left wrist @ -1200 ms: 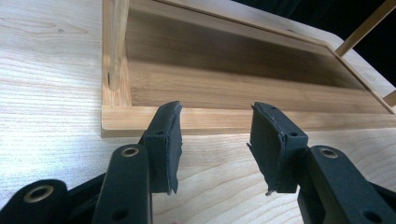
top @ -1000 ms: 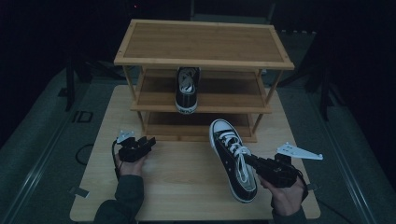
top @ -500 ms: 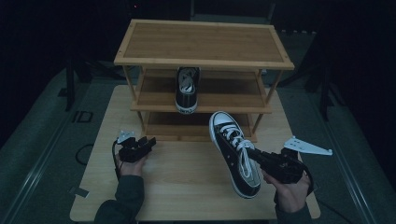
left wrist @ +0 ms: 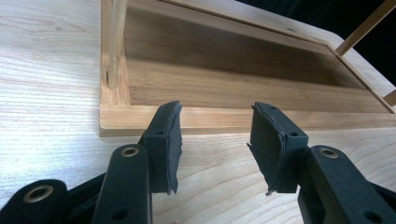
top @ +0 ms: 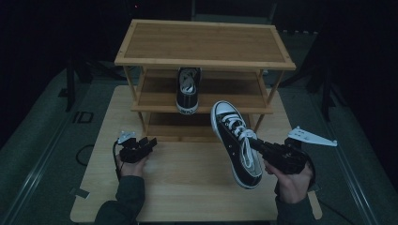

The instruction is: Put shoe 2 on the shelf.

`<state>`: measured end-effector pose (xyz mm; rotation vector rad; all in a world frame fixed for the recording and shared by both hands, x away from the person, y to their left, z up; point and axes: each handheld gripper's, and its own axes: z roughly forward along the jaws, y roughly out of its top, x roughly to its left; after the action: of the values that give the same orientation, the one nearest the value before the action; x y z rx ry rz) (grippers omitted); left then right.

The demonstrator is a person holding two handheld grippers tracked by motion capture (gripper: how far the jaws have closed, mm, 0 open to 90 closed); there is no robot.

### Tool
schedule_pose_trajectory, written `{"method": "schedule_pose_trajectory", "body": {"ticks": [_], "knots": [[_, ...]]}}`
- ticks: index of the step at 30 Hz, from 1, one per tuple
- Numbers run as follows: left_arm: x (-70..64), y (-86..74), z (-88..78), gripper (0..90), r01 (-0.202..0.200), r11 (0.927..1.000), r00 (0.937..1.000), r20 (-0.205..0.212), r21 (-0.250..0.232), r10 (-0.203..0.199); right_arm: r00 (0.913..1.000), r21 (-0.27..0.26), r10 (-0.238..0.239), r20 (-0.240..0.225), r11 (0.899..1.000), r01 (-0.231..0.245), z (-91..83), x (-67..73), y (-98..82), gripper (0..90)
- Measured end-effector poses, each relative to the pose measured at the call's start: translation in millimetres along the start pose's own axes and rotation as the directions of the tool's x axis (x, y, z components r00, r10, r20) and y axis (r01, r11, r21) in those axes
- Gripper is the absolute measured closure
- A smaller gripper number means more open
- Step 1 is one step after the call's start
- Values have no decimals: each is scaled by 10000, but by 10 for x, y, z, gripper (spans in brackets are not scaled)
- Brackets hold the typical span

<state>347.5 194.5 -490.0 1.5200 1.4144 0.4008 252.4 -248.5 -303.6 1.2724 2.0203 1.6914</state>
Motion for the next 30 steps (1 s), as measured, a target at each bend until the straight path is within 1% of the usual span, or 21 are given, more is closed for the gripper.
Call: {"method": "schedule_pose_trajectory", "body": {"ticks": [7, 14, 18, 21, 30], "knots": [[2, 3, 0, 538, 45, 10000, 10000, 2, -18, -45, 9996, -130, 243, 115, 9996, -241, 115, -98, 91, 889], [6, 7, 4, 538, 78, 10000, 10000, 13, -35, -78, 9990, -303, 388, 214, 9988, -382, 177, -179, 175, 889], [6, 8, 4, 538, 78, 10000, 10000, 15, -23, -78, 9980, -370, 488, 403, 9982, -473, 231, -203, 220, 888], [7, 9, 3, 538, 81, 10000, 10000, 16, -19, -81, 9971, -402, 361, 674, 9986, -334, 295, -193, 257, 888], [8, 12, 4, 538, 97, 9999, 10000, 6, -42, -97, 9940, -465, 245, 1068, 9987, -196, 470, -192, 348, 888]]}}
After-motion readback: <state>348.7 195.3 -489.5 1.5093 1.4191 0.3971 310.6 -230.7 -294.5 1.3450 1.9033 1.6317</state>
